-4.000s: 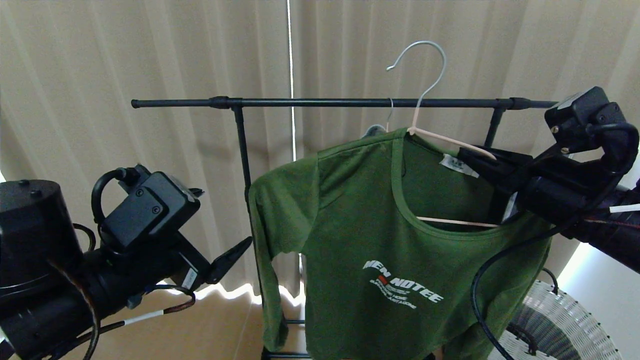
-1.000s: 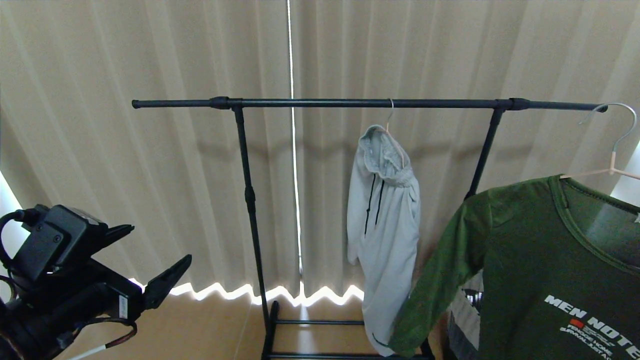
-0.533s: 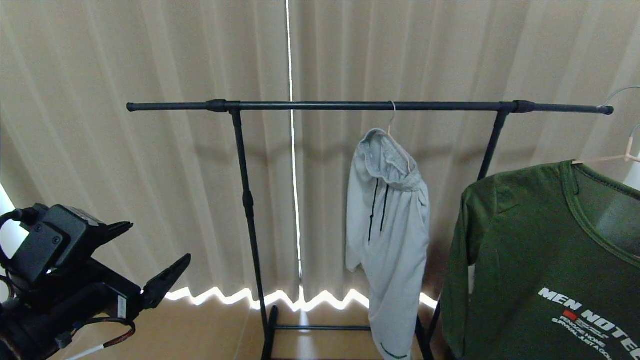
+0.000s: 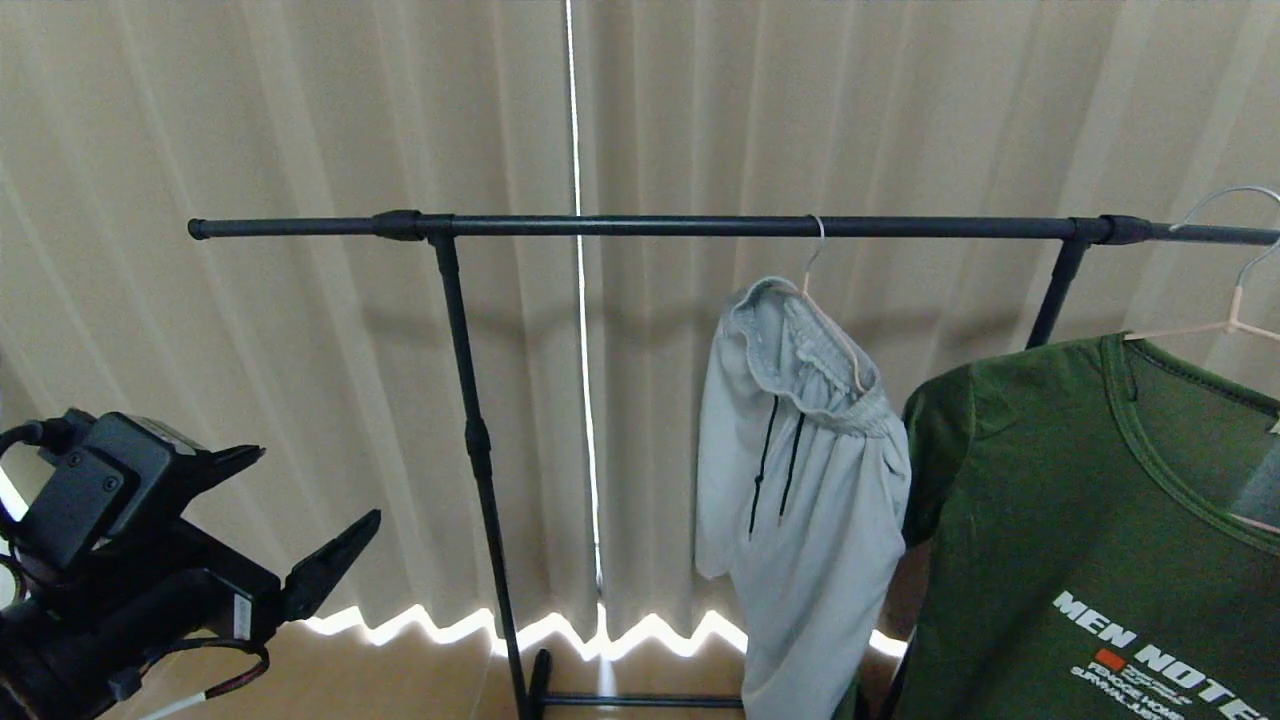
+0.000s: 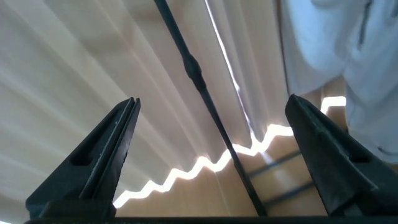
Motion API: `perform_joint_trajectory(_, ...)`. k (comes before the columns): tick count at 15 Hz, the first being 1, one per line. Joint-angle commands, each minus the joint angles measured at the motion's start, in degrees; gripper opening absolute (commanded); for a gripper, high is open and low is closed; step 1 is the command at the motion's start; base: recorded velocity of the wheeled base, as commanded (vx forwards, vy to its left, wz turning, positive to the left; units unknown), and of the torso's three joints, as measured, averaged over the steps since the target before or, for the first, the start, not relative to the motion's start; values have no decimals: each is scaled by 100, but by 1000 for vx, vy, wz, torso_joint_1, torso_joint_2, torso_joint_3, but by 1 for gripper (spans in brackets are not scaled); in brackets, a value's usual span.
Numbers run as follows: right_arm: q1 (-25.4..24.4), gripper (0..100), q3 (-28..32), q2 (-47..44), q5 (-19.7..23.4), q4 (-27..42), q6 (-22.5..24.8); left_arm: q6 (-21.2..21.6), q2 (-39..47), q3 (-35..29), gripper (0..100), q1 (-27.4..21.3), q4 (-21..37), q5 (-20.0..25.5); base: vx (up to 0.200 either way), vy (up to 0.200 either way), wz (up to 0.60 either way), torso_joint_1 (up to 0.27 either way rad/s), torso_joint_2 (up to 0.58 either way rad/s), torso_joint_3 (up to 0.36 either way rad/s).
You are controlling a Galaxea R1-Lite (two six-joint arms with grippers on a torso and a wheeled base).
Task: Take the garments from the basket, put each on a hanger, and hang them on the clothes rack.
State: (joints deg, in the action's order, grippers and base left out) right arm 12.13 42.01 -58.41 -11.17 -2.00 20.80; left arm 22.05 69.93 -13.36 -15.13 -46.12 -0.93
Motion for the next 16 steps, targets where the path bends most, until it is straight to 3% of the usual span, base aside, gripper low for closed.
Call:
perform_joint_trajectory(1,-9,0,-8,-31,9,-2,3,1,-14,0,100,1,-3,-4,200,0,0,-7,2,7)
perform_joint_trajectory(4,-18,0,-8,-66,18,-2,-5,1,-58,9,100,1,-3,5,200,0,0,5,1,6)
perform_joint_trajectory(8,-18,0,62,-444,27,-116,-23,10,-119,18,100,1,-3,-4,0,0,0,0,0,0)
perform_joint_trajectory(13,-26,0,194,-1859,-70,-1567,-32,10,-181,27,100,1,6,-4,0,0,0,0,0,0)
perform_joint_trajectory(16,-325,0,422,-2360,-307,-1637,-49,10,-225,44,100,1,6,-4,0,0,0,0,0,0)
